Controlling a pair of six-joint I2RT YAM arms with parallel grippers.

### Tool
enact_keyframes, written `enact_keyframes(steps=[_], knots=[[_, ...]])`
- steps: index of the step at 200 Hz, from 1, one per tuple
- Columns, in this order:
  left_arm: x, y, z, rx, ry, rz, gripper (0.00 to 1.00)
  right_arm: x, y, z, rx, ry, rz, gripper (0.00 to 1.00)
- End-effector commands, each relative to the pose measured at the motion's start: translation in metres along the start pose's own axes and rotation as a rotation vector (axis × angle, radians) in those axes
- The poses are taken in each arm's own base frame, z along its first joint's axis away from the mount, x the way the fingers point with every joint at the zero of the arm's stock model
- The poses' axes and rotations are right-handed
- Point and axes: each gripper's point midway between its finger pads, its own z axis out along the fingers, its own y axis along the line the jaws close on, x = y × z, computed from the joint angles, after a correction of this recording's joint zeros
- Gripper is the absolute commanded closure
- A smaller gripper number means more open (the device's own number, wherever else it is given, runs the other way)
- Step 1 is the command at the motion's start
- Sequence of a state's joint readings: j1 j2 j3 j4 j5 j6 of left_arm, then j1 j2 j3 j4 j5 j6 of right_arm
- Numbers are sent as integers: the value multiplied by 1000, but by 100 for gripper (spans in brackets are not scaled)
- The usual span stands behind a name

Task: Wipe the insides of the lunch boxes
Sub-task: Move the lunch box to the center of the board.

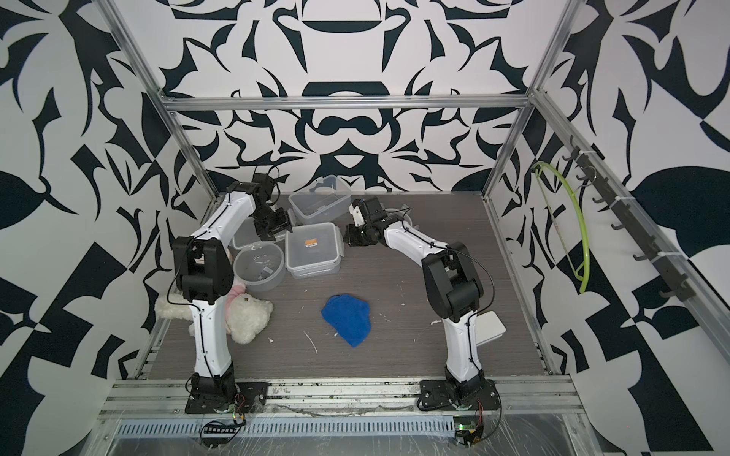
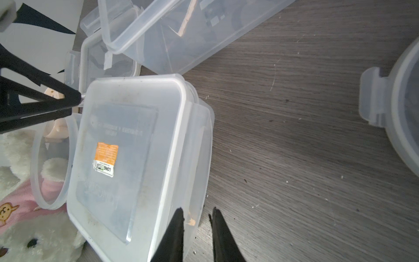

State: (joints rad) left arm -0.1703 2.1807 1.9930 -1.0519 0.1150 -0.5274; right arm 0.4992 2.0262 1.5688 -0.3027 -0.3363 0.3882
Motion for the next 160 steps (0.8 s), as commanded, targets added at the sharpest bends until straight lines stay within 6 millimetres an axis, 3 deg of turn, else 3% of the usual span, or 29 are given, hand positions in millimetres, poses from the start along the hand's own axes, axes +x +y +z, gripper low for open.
enact_keyframes(steps=[1, 48, 72, 122, 144, 160], knots=[[11, -29, 21, 119, 45, -8, 34, -11, 15, -15, -28, -27, -37, 76], [42, -80, 46, 183, 124, 63, 34, 1, 6, -33, 5, -28, -36, 76], [60, -110, 54, 220, 153, 112, 35, 5, 2, -59, 32, -49, -40, 75], [82, -193, 70, 353, 204, 218, 35, 31, 7, -108, 60, -37, -43, 72], [77, -214, 69, 409, 194, 232, 35, 31, -11, -127, 157, -77, -62, 68], [66, -219, 50, 432, 152, 239, 35, 21, -38, -136, 226, -103, -13, 67]])
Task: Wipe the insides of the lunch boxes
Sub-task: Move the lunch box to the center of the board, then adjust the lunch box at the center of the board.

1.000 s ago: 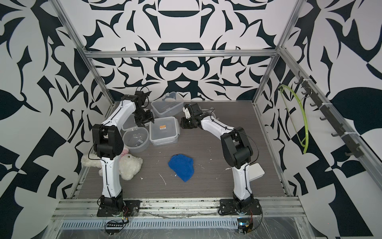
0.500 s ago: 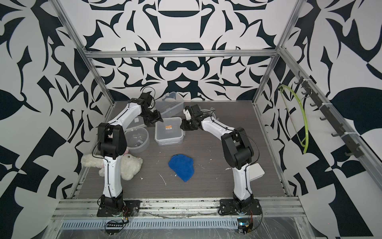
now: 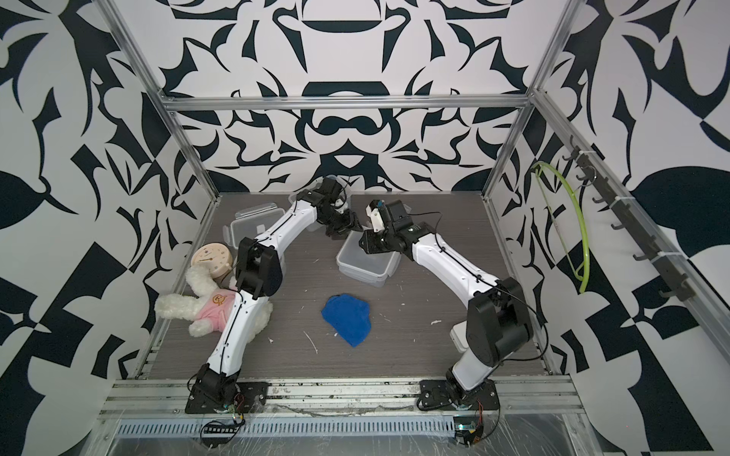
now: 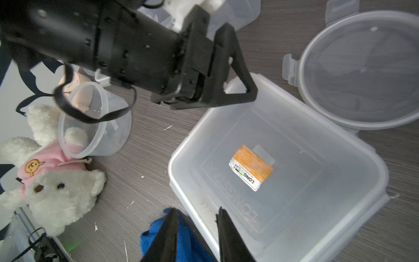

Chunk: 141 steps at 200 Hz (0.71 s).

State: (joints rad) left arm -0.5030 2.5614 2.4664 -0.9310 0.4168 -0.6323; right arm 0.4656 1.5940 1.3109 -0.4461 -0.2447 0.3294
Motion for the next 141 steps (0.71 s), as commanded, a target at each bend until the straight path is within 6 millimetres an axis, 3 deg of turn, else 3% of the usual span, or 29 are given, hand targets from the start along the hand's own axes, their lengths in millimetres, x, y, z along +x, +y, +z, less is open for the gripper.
enact_keyframes(steps=[1, 8, 25, 41, 57, 86, 98, 120, 141], knots=[[-10, -8, -23, 38, -11, -20, 35, -6, -43, -12, 139, -25, 33, 68], [-13, -12, -36, 42, -33, -13, 35, -10, -57, -11, 157, -30, 69, 68], [-14, -15, -75, 13, -93, 13, 35, -20, -96, 0, 200, -40, 166, 83], [3, -15, -101, -21, -113, 36, 35, -28, -122, 16, 220, -40, 219, 90], [33, -5, -112, -44, -91, 26, 36, -33, -145, 32, 277, -37, 230, 94], [91, 24, -100, -70, -20, -81, 37, -33, -165, 52, 334, -9, 239, 100], [101, 29, -88, -40, -28, -126, 37, -28, -167, 53, 343, 16, 245, 100], [106, 29, -66, 12, -13, -185, 36, -18, -165, 48, 341, 28, 257, 100], [104, 11, -48, 40, 23, -169, 36, -7, -160, 38, 334, 30, 276, 100]])
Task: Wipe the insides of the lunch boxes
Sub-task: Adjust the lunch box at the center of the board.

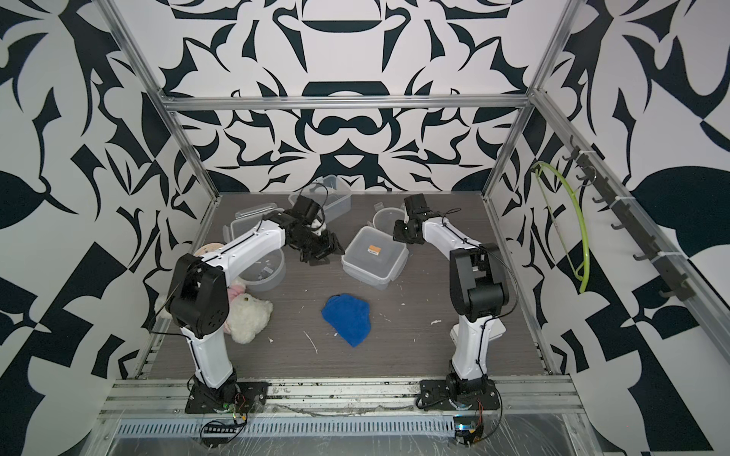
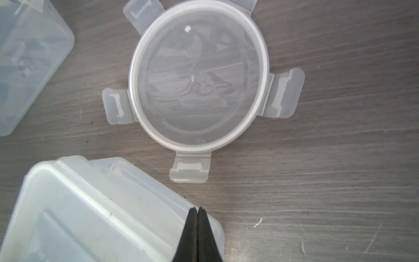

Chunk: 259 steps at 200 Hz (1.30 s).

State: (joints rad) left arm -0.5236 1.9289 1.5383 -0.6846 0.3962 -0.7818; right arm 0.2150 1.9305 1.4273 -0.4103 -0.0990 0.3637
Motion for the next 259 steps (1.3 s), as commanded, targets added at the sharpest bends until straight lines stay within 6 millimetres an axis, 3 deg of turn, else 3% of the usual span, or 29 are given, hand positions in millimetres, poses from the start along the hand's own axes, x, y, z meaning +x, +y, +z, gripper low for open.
enact_keyframes(steps=[1, 17, 38, 59, 85, 108, 127, 166, 185, 208, 241, 259], knots=[[-12, -25, 20, 86, 0, -9, 37, 9, 1, -24, 3, -5, 16, 100], [-8, -38, 33, 92, 28, 13, 36, 20, 2, -33, -5, -1, 24, 100], [-8, -38, 47, 77, 55, 9, 35, 36, 5, -43, -29, 13, 30, 100], [-26, -30, 48, 28, 21, 18, 35, 56, 15, -44, -80, 53, 38, 100], [-65, -16, 31, -5, -43, 4, 35, 74, 36, -35, -145, 93, 33, 100], [-93, -2, 10, -16, -98, -27, 35, 79, 51, -29, -189, 112, 30, 100], [-104, 5, -6, -25, -131, -40, 35, 79, 57, -28, -208, 111, 29, 100], [-116, 25, -52, -88, -195, -75, 35, 79, 90, -40, -440, 137, 75, 100], [-115, 14, -72, -84, -223, -48, 35, 82, 75, -47, -394, 88, 98, 100], [-105, -1, -80, -88, -212, -13, 35, 78, 42, -67, -318, -9, 132, 100], [-95, -19, -71, -87, -188, 33, 35, 66, 0, -102, -148, -126, 78, 100], [-92, -23, -62, -89, -166, 42, 36, 67, -19, -102, -55, -140, 71, 100]])
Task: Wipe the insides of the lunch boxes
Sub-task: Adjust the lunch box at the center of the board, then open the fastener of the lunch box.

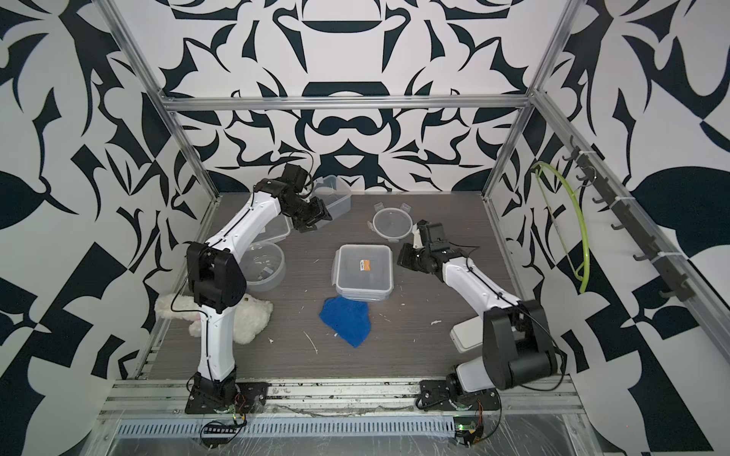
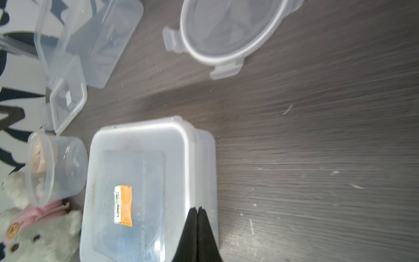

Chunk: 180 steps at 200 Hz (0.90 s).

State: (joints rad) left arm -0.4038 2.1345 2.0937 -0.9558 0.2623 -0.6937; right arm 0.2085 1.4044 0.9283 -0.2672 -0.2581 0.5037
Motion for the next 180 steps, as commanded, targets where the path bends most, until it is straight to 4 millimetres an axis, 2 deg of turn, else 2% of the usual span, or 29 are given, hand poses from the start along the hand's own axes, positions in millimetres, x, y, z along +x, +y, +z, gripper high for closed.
enact_keyframes(steps=[1, 30, 51, 61, 73, 96, 117, 133, 155, 168, 180], knots=[[15, -4, 1, -26, 46, 26, 36, -8, -26, -13, 158, -57, -54, 100], [25, -10, 6, -28, 72, 43, 36, 16, -53, 6, 236, 16, -18, 100], [34, -18, 7, -17, 93, 69, 36, 40, -52, 27, 166, 88, 56, 100], [40, -22, 8, -11, 116, 81, 36, 48, -38, 38, 82, 126, 85, 100], [46, -22, 8, -13, 146, 80, 37, 58, -11, 52, -8, 171, 72, 100], [51, -16, 0, -43, 158, 83, 38, 66, 37, 65, -108, 197, 2, 100], [54, -15, -10, -53, 143, 86, 37, 62, 54, 69, -185, 183, 8, 100], [59, -14, -14, -51, 153, 74, 37, 55, 42, 66, -176, 165, 0, 100], [76, -12, -7, -35, 206, 37, 38, 42, 8, 58, -225, 111, 109, 100], [86, -11, 2, -38, 226, 35, 38, 33, -3, 51, -340, 62, 211, 83], [95, -10, 11, -44, 253, 35, 39, 25, 3, 44, -446, 14, 247, 64]])
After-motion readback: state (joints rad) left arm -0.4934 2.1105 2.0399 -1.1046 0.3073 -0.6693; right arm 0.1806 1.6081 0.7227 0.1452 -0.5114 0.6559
